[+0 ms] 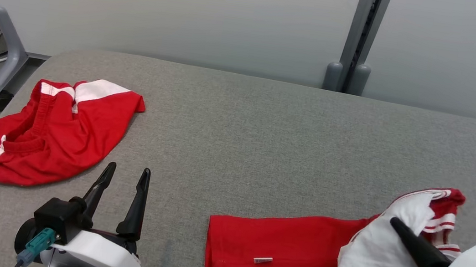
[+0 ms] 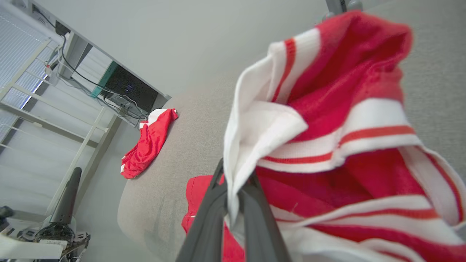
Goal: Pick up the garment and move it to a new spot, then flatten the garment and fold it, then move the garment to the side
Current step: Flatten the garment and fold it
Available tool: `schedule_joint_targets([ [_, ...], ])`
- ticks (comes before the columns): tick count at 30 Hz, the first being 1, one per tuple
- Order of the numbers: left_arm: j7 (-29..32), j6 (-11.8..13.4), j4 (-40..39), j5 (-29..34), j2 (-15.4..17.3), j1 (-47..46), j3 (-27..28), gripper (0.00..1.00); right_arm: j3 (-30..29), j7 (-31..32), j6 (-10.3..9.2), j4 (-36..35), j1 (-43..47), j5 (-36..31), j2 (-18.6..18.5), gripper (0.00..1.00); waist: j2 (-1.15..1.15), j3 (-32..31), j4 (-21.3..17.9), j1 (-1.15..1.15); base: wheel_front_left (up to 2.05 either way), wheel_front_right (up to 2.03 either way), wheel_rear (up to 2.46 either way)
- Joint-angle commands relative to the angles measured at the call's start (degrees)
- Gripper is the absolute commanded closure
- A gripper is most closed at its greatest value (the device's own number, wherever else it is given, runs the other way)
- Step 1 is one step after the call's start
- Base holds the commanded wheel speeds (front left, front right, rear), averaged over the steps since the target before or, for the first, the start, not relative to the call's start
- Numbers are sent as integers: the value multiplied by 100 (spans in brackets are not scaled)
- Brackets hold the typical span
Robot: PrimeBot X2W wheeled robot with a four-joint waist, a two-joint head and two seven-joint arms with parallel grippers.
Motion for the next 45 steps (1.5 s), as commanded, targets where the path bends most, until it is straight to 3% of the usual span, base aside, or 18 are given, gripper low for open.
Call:
schedule_joint_targets([
  [1,-14,-22,-1,18,7,-15,-18,0,113,120,13,-122,68,164,43,100,0,-23,135,0,0,0,0],
  [6,25,-50,51,21,-18,-82,-90,0,457,205,14,-59,102,233,93,100,0,-16,538,0,0,0,0],
  [16,58,-103,137,22,-85,-204,-201,0,1214,-353,14,729,-140,480,89,100,0,58,1382,0,0,0,0],
  [26,49,-132,222,2,-120,-313,-243,0,1761,-843,14,1614,-575,625,88,100,0,165,1694,0,0,0,0],
  [27,46,-128,228,0,-117,-313,-237,0,1806,-889,14,1689,-599,640,88,88,0,169,1687,0,0,0,0],
  [28,44,-118,232,-4,-112,-310,-227,0,1858,-933,14,1761,-635,665,87,53,0,171,1668,0,0,0,0],
  [29,42,-109,235,-6,-107,-310,-225,0,1916,-971,14,1837,-665,699,85,5,0,173,1639,0,0,0,0],
  [30,45,-99,240,-8,-104,-310,-220,0,1978,-1002,14,1876,-689,728,87,0,0,170,1600,0,0,0,0],
  [38,39,-63,229,-33,-77,-279,-198,0,2222,-1142,14,1582,-755,1063,86,0,0,52,1144,0,0,0,0],
  [45,35,-25,186,-40,-88,-182,-171,0,1497,-1286,14,488,-535,851,81,0,0,-63,782,0,0,0,0],
])
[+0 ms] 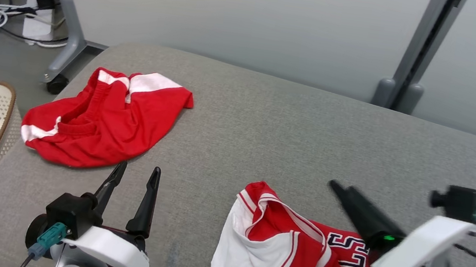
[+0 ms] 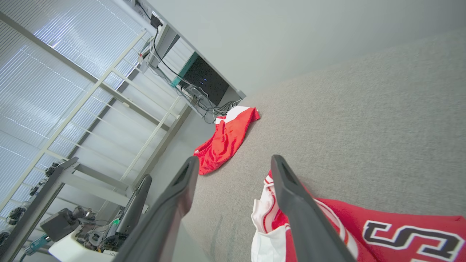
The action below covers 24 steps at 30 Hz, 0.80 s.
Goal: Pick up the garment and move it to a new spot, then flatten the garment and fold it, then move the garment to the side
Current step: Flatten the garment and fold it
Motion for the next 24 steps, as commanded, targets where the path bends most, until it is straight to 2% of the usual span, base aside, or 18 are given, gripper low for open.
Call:
schedule_joint_targets([
  [1,-4,31,-20,-7,9,30,23,0,-258,-67,14,-172,108,-158,-44,0,0,-47,-112,0,0,0,0],
  [5,-18,42,-51,6,-6,54,42,0,-974,-178,15,-489,281,-569,-65,0,0,-38,-186,0,0,0,0],
  [8,-29,21,-66,16,-14,52,58,0,-1400,-265,15,-439,407,-887,-77,0,0,4,-209,0,0,0,0],
  [13,-38,-24,-49,33,-25,-2,58,0,-1556,-275,15,-239,359,-1022,-36,0,0,51,-197,0,0,0,0],
  [16,-39,-56,-31,43,-38,-59,47,0,-1473,-337,15,-69,278,-1334,-36,0,0,91,-152,0,0,0,0],
  [17,-40,-61,-23,45,-42,-72,44,0,-1423,-369,15,25,254,-1465,-35,54,0,105,-131,0,0,0,0],
  [18,-41,-67,-16,40,-39,-82,46,0,-1348,-369,15,130,225,-1618,-39,100,0,124,-107,0,0,0,0],
  [21,-40,-97,10,42,-60,-109,35,0,-1122,-444,14,580,119,-2153,-167,100,0,171,-2,0,0,0,0],
  [24,-43,-107,56,41,-90,-135,27,0,-838,-453,15,1108,44,-2428,-133,100,0,179,139,0,0,0,0],
])
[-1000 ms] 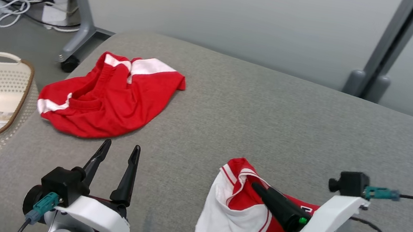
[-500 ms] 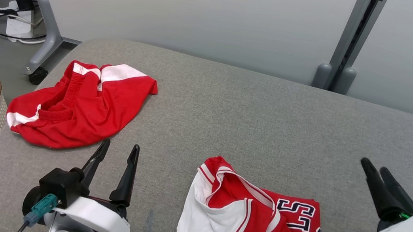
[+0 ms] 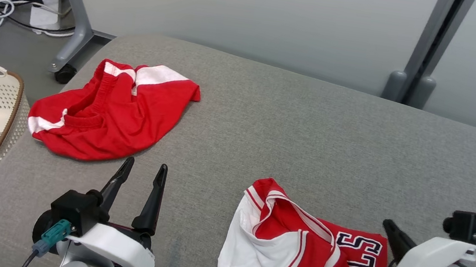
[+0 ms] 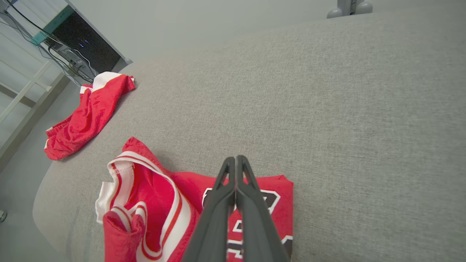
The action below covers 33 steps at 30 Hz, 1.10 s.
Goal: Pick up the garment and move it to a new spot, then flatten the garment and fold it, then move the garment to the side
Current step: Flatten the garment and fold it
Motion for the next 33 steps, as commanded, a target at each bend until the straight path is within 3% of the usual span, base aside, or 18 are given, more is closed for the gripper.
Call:
schedule_joint_targets([
  [1,-22,-8,25,21,24,-61,20,0,71,-42,15,46,-57,-36,-5,100,0,7,88,0,0,0,0],
  [13,-30,-46,91,17,3,-36,36,0,1476,-303,14,507,217,360,99,100,0,31,460,0,0,0,0],
  [25,-28,-39,140,27,31,-114,19,0,3850,-739,14,394,-104,1647,88,100,0,9,465,0,0,0,0],
  [33,-30,31,87,29,110,6,78,0,3633,-1177,14,136,-378,1691,-127,100,0,-124,192,0,0,0,0],
])
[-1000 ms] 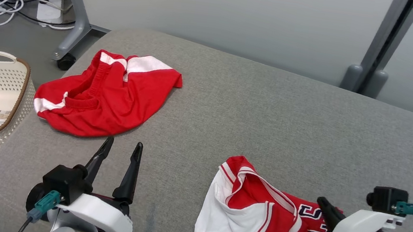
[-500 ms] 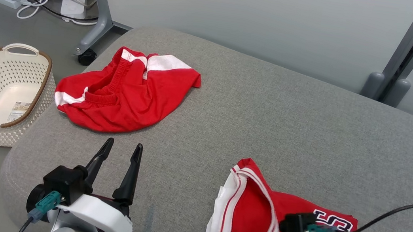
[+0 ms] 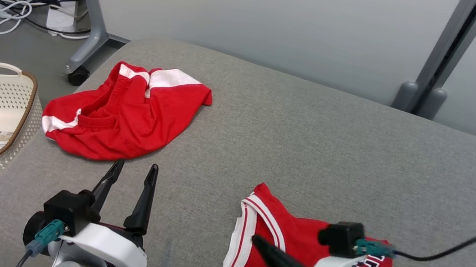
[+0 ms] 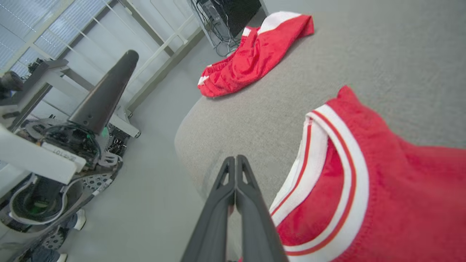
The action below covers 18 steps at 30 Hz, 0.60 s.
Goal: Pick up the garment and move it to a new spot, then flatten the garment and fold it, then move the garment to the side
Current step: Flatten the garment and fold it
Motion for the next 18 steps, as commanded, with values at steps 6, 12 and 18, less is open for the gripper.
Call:
schedule_joint_targets([
  [6,-22,95,-109,3,98,118,92,0,-781,-259,14,-643,14,-372,-595,65,0,-188,-399,0,0,0,0],
  [12,-24,177,-250,-24,201,208,250,0,-1958,-293,13,-1438,252,-950,-941,0,0,-253,-828,0,0,0,0],
  [18,-25,272,-410,-7,248,240,395,0,-2922,-552,14,-1948,566,-1488,-905,0,0,-234,-1143,0,0,0,0],
])
